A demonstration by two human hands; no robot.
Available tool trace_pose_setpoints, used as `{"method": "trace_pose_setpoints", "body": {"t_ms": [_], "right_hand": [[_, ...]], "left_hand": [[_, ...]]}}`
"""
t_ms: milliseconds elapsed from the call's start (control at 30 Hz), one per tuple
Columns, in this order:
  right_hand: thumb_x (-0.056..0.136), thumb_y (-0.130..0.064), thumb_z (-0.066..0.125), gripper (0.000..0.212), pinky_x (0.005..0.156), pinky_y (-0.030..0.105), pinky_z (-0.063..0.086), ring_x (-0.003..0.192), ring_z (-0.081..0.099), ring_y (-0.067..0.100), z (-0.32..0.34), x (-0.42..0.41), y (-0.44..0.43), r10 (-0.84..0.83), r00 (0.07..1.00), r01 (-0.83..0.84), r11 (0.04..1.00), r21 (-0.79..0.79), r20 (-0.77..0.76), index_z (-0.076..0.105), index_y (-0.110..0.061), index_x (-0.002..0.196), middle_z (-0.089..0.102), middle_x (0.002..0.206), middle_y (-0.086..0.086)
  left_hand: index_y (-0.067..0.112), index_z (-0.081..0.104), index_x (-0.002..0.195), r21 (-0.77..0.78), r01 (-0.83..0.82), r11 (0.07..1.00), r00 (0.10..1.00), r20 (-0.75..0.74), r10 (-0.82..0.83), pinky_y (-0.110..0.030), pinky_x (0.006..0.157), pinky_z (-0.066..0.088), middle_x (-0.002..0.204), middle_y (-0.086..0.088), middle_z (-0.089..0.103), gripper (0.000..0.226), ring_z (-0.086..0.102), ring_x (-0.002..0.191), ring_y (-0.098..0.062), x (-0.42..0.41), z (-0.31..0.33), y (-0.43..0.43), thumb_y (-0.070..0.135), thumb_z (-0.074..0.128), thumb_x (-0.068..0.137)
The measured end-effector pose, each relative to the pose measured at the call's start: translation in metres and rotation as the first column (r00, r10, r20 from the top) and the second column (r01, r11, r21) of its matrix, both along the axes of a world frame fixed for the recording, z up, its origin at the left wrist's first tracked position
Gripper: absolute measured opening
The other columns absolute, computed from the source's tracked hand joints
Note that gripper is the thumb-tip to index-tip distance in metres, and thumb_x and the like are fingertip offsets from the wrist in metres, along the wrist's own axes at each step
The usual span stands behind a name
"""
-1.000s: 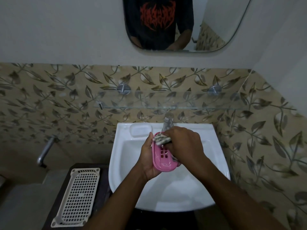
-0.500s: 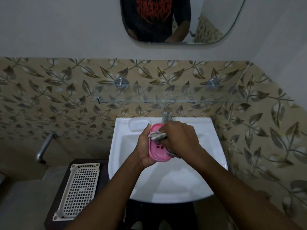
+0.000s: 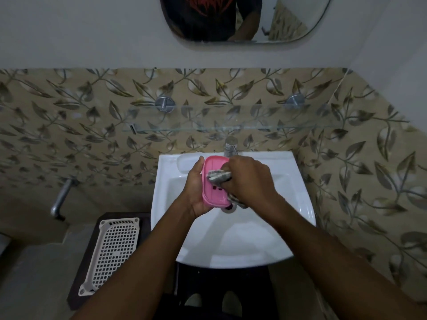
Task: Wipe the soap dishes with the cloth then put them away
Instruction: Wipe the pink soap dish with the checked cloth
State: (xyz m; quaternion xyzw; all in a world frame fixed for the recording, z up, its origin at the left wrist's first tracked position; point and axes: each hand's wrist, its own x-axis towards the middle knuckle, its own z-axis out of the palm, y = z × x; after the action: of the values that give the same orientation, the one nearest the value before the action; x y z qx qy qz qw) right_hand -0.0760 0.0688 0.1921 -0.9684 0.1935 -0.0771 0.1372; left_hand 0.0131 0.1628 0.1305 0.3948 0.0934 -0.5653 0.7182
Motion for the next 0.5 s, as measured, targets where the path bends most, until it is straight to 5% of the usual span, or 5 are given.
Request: {"method": "trace_pose_setpoints", "body": {"t_ms": [133,267,500], "right_hand": [[0.079,-0.041,0.07,0.019,0.065,0.025,0.04,0.084,0.064,0.019,-0.01,-0.003,0.017,0.044,0.996,-0.048,0.998,0.049,0.074,0.073,-0.03,0.095,0.067,0.097,-0.005],[0.075,-0.046,0.075,0.027,0.062,0.025,0.038,0.083,0.064,0.02,-0.015,-0.016,0.02,0.147,0.989,-0.148,0.978,0.149,0.015,0.071,-0.031,0.097,0.064,0.094,-0.008],[0.071,-0.046,0.075,0.029,0.067,0.028,0.045,0.083,0.067,0.022,-0.01,-0.019,0.002,0.076,0.992,-0.089,0.988,-0.125,-0.102,0.071,-0.029,0.095,0.068,0.094,-0.005]], "left_hand": [[0.005,0.067,0.109,0.015,0.009,1.0,0.999,0.033,-0.01,-0.044,0.084,0.051,0.092,-0.017,0.073,0.072,0.07,0.082,-0.03,0.002,-0.002,0.001,0.069,0.039,0.088],[0.003,0.071,0.097,0.063,0.014,0.998,0.999,0.042,-0.017,-0.043,0.078,0.052,0.088,-0.018,0.073,0.073,0.072,0.074,-0.031,0.004,-0.007,0.005,0.07,0.046,0.084],[0.009,0.068,0.111,0.101,0.007,0.995,0.996,0.088,-0.016,-0.047,0.088,0.05,0.102,-0.017,0.071,0.074,0.064,0.093,-0.031,-0.004,-0.007,0.003,0.072,0.038,0.087]]}}
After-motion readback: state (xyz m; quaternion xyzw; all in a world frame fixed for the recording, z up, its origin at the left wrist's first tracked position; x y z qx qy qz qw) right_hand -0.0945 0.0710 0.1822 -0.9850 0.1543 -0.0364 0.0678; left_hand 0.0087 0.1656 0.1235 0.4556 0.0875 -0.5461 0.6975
